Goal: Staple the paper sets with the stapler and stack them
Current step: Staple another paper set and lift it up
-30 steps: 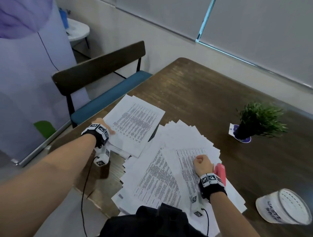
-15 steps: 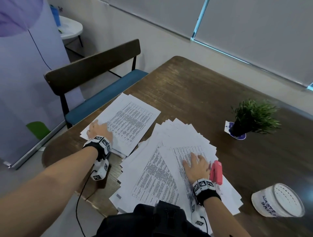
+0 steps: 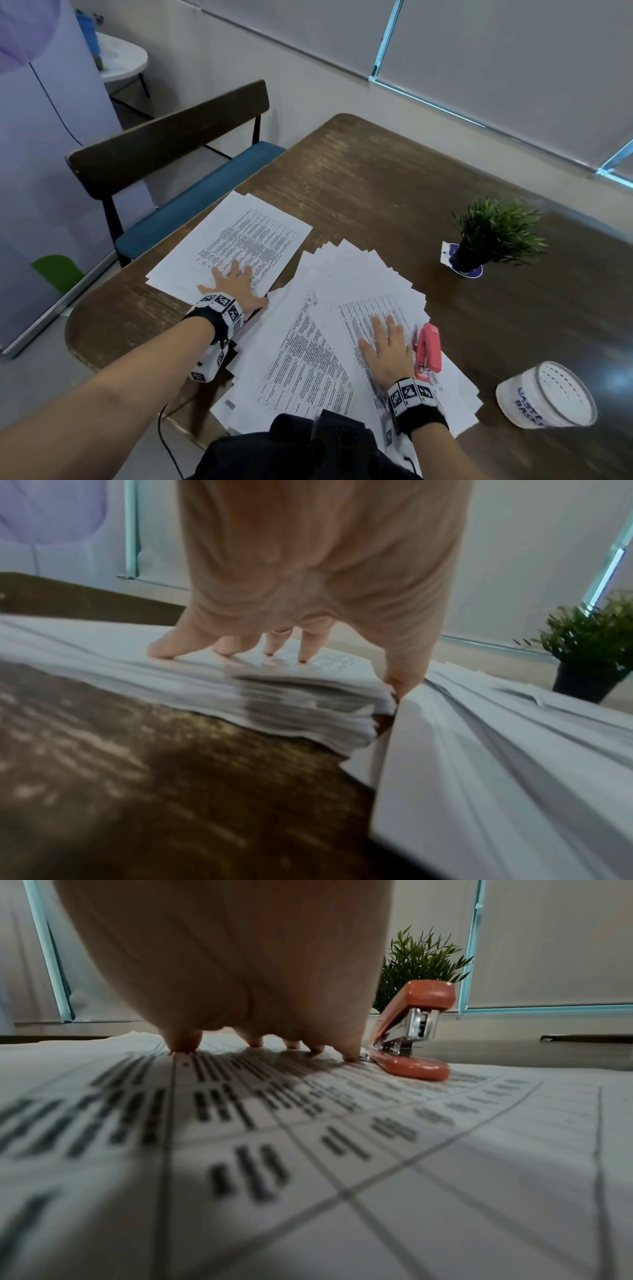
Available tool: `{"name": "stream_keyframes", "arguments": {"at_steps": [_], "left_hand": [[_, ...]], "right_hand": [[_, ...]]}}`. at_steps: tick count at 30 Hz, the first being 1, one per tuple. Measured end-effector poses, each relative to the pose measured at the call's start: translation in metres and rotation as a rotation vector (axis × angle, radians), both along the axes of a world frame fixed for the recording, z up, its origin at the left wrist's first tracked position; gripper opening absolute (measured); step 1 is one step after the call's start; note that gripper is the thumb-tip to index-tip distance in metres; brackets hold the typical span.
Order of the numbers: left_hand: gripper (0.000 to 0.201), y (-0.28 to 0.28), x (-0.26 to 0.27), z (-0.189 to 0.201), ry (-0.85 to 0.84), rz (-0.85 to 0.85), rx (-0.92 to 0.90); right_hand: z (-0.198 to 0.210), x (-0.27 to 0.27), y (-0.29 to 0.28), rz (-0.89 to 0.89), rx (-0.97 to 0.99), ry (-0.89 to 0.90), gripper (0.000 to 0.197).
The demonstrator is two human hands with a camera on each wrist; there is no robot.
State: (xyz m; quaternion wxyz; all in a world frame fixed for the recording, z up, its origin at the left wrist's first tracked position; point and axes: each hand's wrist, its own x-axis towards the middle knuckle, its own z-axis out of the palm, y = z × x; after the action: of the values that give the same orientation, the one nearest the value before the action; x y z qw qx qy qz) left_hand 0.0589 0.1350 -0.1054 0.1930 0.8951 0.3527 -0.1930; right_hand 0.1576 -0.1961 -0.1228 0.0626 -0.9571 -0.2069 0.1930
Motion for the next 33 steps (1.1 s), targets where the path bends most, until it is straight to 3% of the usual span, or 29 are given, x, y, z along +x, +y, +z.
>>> {"name": "stream_keyframes", "arguments": {"at_steps": [4,8,11,13,15,17,20,24,27,30,33], "left_hand": [[0.096,-0.002,-0.001,0.003,0.053,0.079,-0.013],[0.073,-0.019,0.008,0.013,0.054,0.133,-0.019],[0.038,-0.036,0.016,0.016,-0.255,-0.039,0.017],[0.034,-0.053,0.021,0.016,-0.442,-0.2,0.007],[0.035,-0.074,0.028,0.017,-0.496,-0.33,-0.058],[0.041,-0.094,0.037,0.014,-0.463,-0.379,-0.148],[0.072,-0.112,0.049,0.008,-0.362,-0.298,-0.186],[0.09,-0.122,0.057,0.009,-0.335,-0.065,-0.201],[0.086,-0.123,0.059,0.006,-0.34,0.043,-0.245],[0.056,-0.125,0.057,0.011,-0.245,-0.057,-0.222],[0.045,-0.123,0.057,0.014,-0.281,-0.118,-0.24]], "right_hand": [[0.002,-0.002,0.001,-0.007,0.006,0.001,0.068],[0.003,-0.004,0.001,-0.011,0.021,0.002,0.068],[0.005,-0.002,0.002,-0.019,0.059,0.009,0.068],[0.008,0.0,0.003,-0.038,0.114,0.002,0.067],[0.012,0.005,0.004,-0.052,0.17,0.006,0.063],[0.02,0.009,0.005,-0.052,0.201,0.032,0.056],[0.036,0.014,0.003,-0.057,0.239,0.047,0.043],[0.048,0.02,-0.01,-0.146,0.122,-0.227,0.036],[0.047,0.024,-0.024,-0.302,0.038,-0.287,0.04],[0.038,0.027,-0.034,-0.412,0.001,-0.24,0.04],[0.027,0.027,-0.033,-0.48,0.115,-0.235,0.033]]}}
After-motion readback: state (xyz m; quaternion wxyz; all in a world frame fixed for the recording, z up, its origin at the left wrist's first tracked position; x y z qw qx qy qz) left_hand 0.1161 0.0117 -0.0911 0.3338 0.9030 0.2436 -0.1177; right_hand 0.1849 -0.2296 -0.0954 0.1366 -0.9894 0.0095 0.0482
